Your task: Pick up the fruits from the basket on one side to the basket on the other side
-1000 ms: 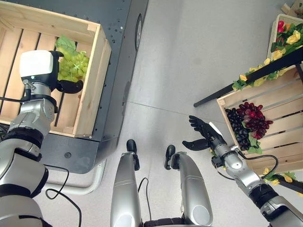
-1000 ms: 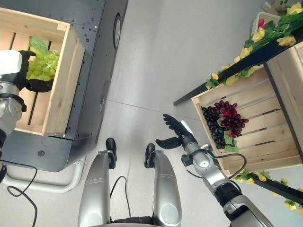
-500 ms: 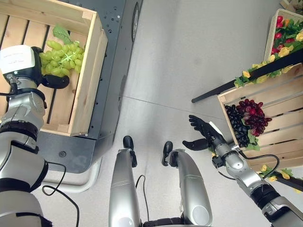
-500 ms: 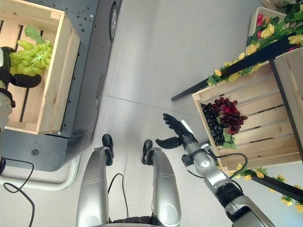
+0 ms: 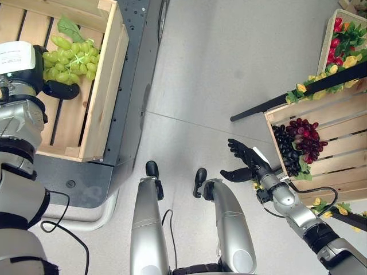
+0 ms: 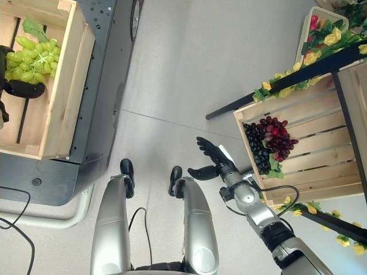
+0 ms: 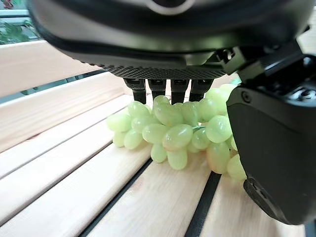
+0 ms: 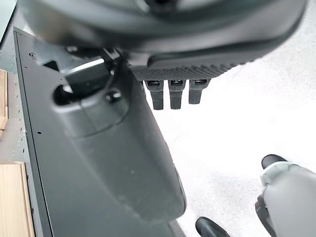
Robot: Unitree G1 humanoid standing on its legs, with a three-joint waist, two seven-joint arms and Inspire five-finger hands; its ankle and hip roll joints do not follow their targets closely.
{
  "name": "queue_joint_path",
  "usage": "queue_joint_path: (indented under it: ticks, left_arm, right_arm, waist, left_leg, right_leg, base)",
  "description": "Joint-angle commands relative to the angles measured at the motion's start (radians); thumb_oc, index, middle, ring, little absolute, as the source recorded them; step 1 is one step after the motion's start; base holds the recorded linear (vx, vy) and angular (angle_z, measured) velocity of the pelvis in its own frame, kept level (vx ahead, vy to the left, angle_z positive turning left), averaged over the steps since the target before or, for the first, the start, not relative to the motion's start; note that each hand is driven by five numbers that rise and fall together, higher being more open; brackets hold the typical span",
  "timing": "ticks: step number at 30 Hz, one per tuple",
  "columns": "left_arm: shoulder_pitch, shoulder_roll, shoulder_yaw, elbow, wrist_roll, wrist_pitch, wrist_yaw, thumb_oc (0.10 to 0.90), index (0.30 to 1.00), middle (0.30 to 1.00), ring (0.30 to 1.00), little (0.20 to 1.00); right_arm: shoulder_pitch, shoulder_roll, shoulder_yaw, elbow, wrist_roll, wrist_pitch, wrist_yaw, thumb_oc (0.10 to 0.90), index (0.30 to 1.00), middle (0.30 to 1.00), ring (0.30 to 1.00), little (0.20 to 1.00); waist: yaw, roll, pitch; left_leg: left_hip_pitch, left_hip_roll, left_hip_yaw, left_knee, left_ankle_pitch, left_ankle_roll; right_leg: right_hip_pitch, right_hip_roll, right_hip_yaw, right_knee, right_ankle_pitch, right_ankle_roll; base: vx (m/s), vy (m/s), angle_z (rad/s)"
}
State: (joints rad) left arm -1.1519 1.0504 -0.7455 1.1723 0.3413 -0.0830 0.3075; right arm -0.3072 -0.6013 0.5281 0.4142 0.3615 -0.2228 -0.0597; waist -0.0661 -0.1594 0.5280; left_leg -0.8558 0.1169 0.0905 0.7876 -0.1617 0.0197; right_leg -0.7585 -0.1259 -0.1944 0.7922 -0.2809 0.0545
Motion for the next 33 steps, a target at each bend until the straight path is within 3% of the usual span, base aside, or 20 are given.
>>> queue_joint_path:
  ticks: [1,6,7,8,9,17,24,27,33]
  left_arm:
    - [-0.097,0.003,-0.073,-0.059,0.042,-0.109,-0.023,0.800,0.900,0.900,0.900,0.900]
    - [-0.106,-0.007,-0.116,-0.076,0.072,-0.111,-0.067,0.800,0.900,0.900,0.900,0.900]
    - [-0.100,-0.009,-0.125,-0.079,0.093,-0.107,-0.091,0.670,0.705,0.705,0.705,0.705]
    - [-0.096,-0.009,-0.129,-0.079,0.096,-0.108,-0.101,0.460,0.389,0.389,0.389,0.389]
    - [-0.095,-0.009,-0.130,-0.079,0.100,-0.105,-0.106,0.400,0.300,0.300,0.300,0.300]
    - [-0.065,0.001,-0.129,-0.080,0.132,-0.048,-0.050,0.400,0.300,0.300,0.300,0.300]
    - [-0.008,0.007,-0.044,-0.054,0.056,0.031,0.039,0.400,0.300,0.300,0.300,0.300]
    - [0.038,0.001,0.044,-0.040,-0.051,0.048,0.061,0.400,0.300,0.300,0.300,0.300]
    - [0.141,-0.035,0.288,-0.033,-0.378,0.008,0.045,0.400,0.300,0.300,0.300,0.300]
  right_arm:
    - [0.021,-0.074,-0.045,-0.093,0.029,-0.078,-0.047,0.800,0.900,0.900,0.900,0.900]
    - [0.015,-0.082,-0.054,-0.092,0.031,-0.080,-0.040,0.800,0.900,0.900,0.900,0.900]
    - [0.013,-0.083,-0.057,-0.093,0.031,-0.077,-0.040,0.800,0.900,0.900,0.900,0.900]
    - [0.011,-0.085,-0.059,-0.094,0.032,-0.075,-0.041,0.800,0.900,0.900,0.900,0.900]
    - [0.011,-0.085,-0.060,-0.094,0.033,-0.075,-0.042,0.800,0.900,0.900,0.900,0.900]
    - [0.015,-0.096,-0.072,-0.090,0.044,-0.086,-0.052,0.800,0.900,0.900,0.900,0.900]
    - [0.026,-0.072,-0.079,-0.085,0.041,-0.105,-0.054,0.800,0.900,0.900,0.900,0.900]
    - [0.028,-0.060,-0.080,-0.086,0.043,-0.110,-0.058,0.800,0.900,0.900,0.900,0.900]
    - [0.049,-0.024,-0.093,-0.095,0.017,-0.104,-0.077,0.800,0.900,0.900,0.900,0.900]
  waist:
    - [-0.009,0.012,-0.008]
    - [-0.017,0.022,-0.008]
    - [-0.018,0.025,-0.008]
    - [-0.018,0.027,-0.008]
    - [-0.018,0.027,-0.008]
    - [-0.021,0.043,-0.008]
    - [-0.012,0.050,-0.008]
    - [-0.005,0.054,-0.008]
    - [0.000,0.075,-0.008]
  left_leg:
    - [0.127,-0.053,0.103,-0.098,-0.131,0.050]
    - [0.133,-0.057,0.109,-0.105,-0.128,0.052]
    - [0.136,-0.059,0.110,-0.108,-0.126,0.051]
    - [0.137,-0.060,0.110,-0.108,-0.125,0.050]
    - [0.137,-0.060,0.110,-0.108,-0.125,0.050]
    - [0.173,-0.066,0.115,-0.127,-0.117,0.046]
    - [0.233,-0.074,0.108,-0.157,-0.110,0.044]
    - [0.279,-0.078,0.104,-0.180,-0.105,0.045]
    - [0.388,-0.088,0.105,-0.214,-0.104,0.042]
  right_leg:
    - [0.013,0.029,-0.037,0.000,0.036,-0.018]
    - [0.011,0.028,-0.031,-0.006,0.036,-0.018]
    - [0.014,0.028,-0.029,-0.009,0.037,-0.018]
    - [0.015,0.028,-0.029,-0.011,0.037,-0.018]
    - [0.016,0.028,-0.029,-0.012,0.037,-0.019]
    - [0.044,0.027,-0.019,-0.030,0.035,-0.020]
    - [0.099,0.028,-0.017,-0.053,0.037,-0.019]
    - [0.140,0.028,-0.015,-0.067,0.037,-0.020]
    - [0.238,0.022,-0.004,-0.085,0.024,-0.025]
  base:
    - [0.00,0.000,0.00]
    - [0.00,0.000,-0.01]
    - [-0.01,0.000,-0.05]
    - [-0.01,-0.004,-0.06]
    - [-0.01,-0.006,-0.07]
    - [-0.01,-0.001,-0.02]
    - [-0.02,-0.049,-0.02]
    - [-0.03,-0.076,0.00]
    - [0.00,-0.047,-0.02]
